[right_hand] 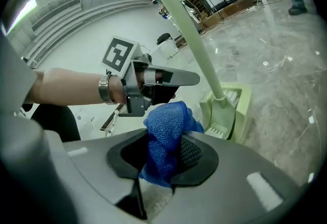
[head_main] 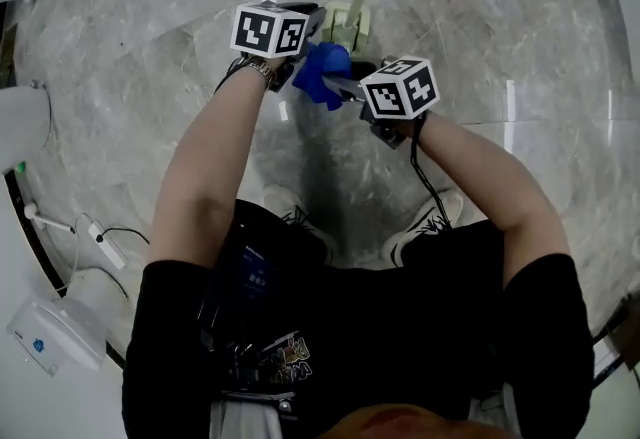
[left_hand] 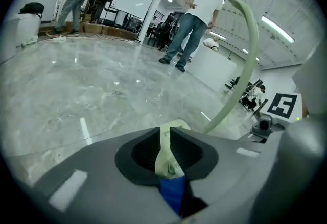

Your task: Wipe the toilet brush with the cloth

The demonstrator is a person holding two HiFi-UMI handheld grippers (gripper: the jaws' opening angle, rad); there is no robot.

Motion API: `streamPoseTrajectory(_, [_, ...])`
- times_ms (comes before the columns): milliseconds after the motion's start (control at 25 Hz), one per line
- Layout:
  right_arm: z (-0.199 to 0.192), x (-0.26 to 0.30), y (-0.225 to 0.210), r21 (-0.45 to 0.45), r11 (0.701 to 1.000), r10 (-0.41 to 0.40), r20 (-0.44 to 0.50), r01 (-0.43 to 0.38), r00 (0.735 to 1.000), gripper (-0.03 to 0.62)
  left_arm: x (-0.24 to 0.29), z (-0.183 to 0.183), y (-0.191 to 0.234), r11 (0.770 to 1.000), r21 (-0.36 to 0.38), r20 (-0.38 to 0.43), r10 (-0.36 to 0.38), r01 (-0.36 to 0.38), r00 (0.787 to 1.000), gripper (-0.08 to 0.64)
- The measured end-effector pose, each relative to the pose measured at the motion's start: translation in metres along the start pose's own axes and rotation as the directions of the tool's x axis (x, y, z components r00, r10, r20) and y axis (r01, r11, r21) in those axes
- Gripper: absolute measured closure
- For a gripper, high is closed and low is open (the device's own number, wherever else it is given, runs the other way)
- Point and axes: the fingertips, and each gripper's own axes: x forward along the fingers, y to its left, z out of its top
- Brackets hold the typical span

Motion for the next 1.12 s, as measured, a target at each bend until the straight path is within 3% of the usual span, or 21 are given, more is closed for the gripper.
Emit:
streamPoseTrajectory(120, [0.002, -0.009, -0.003, 0.027, 1.0, -0.013, 0.024, 0.012, 1.0, 0.469, 0.01, 0.007, 0.002, 1.0, -0.009, 0.011, -0.019, 0.019, 1.0, 0.516])
streamPoseTrajectory(320, [0.008, -0.016, -0.003, 0.032, 0.999, -0.027, 0.053, 0.025, 0.998, 0.469, 0.02, -0.012, 0.008, 0.999, -0.039, -0.013, -0.026, 0.026, 1.0, 0.518])
streamPoseTrajectory(520, [0.02, -0.023, -0.017, 0.037, 0.998, -0.052, 0.082, 0.049, 0.995, 0.469, 0.032, -0.015, 0.003, 0.999, -0.005, -0.038, -0.031, 0.031, 0.999, 0.54])
streamPoseTrajectory(680, [0.04, -0.037, -0.004, 0.004, 1.0, -0.009, 0.123, 0.009, 0.992, 0.471, 0.032, -0.016, 0.004, 0.999, -0.036, -0.029, -0.037, 0.036, 0.999, 0.54])
streamPoseTrajectory(840, [0.069, -0.075, 0.029, -0.041, 0.995, 0.094, 0.188, -0.087, 0.978, 0.471, 0.032, -0.015, 0.004, 0.997, -0.066, -0.015, -0.047, 0.046, 0.999, 0.54])
streamPoseTrajectory(1000, [0.06, -0.11, 0.052, -0.157, 0.973, 0.18, 0.078, -0.166, 0.981, 0.471, 0.029, -0.016, 0.006, 0.997, -0.066, -0.014, -0.045, 0.044, 0.999, 0.537])
streamPoseTrajectory(1120, [0.043, -0.14, 0.028, -0.134, 0.981, 0.147, 0.025, -0.143, 0.989, 0.471, 0.029, -0.016, 0.005, 0.998, -0.053, -0.017, -0.04, 0.039, 0.999, 0.538])
